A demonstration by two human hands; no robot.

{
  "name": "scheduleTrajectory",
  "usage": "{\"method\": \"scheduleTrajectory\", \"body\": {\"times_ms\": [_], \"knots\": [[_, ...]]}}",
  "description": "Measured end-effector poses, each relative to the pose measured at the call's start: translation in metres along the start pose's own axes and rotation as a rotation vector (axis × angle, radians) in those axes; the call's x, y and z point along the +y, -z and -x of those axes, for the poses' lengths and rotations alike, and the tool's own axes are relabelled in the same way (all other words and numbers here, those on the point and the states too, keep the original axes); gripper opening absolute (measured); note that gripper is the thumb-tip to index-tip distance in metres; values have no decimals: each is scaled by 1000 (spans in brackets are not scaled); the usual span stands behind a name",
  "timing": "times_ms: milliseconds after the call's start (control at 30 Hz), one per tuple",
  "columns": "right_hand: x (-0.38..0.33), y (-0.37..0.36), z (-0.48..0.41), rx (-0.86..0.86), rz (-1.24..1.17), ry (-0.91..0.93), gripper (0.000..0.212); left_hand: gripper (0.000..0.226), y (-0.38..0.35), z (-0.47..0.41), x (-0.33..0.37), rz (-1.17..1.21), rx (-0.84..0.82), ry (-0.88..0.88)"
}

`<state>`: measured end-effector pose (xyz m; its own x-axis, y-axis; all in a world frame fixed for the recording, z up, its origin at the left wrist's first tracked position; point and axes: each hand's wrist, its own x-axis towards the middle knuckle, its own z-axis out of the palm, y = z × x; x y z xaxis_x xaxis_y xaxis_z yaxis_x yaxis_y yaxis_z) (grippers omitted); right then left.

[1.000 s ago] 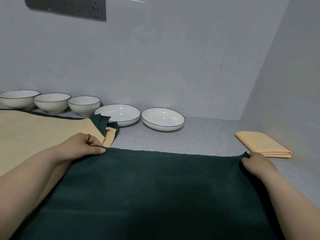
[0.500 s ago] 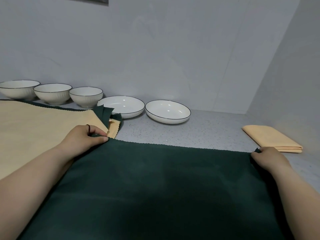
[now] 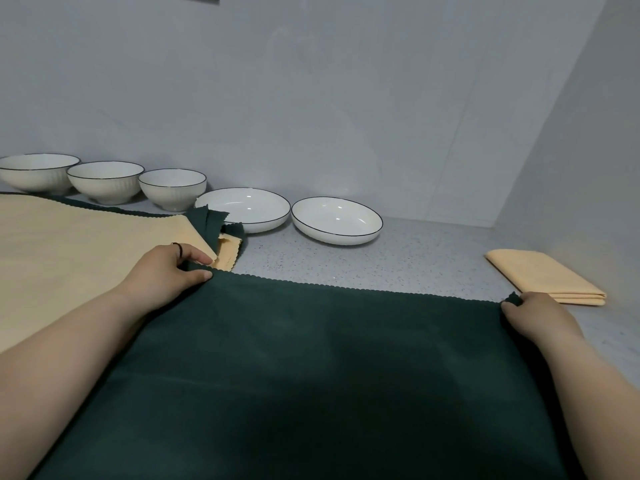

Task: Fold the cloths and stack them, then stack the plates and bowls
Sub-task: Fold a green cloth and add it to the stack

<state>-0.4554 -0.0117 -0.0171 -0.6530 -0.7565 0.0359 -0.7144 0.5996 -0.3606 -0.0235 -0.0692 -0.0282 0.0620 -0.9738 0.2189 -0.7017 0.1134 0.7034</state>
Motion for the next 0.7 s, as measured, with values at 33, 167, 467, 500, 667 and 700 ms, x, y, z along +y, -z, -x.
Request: {"method": "scheduleTrajectory", "body": {"times_ms": [33,167,467,500,667,700], "knots": [[0,0,1,13,2,-1,18,17,0,0,0,7,-5,9],[-6,4,12,61,-19,13,31,24,2,1,0,60,-15,38],[-22,28,92,185,174,294,42,29,22,25,30,117,95,136],[-26,28,106,155,156,376,41,30,24,36,42,23,36,81],[-48,1,197,85,-1,790,45,38,-1,127,98,-278,-243,-346],[-51,-4,211,66,-20,822,47,46,-11,145,104,-310,-258,-418]]}}
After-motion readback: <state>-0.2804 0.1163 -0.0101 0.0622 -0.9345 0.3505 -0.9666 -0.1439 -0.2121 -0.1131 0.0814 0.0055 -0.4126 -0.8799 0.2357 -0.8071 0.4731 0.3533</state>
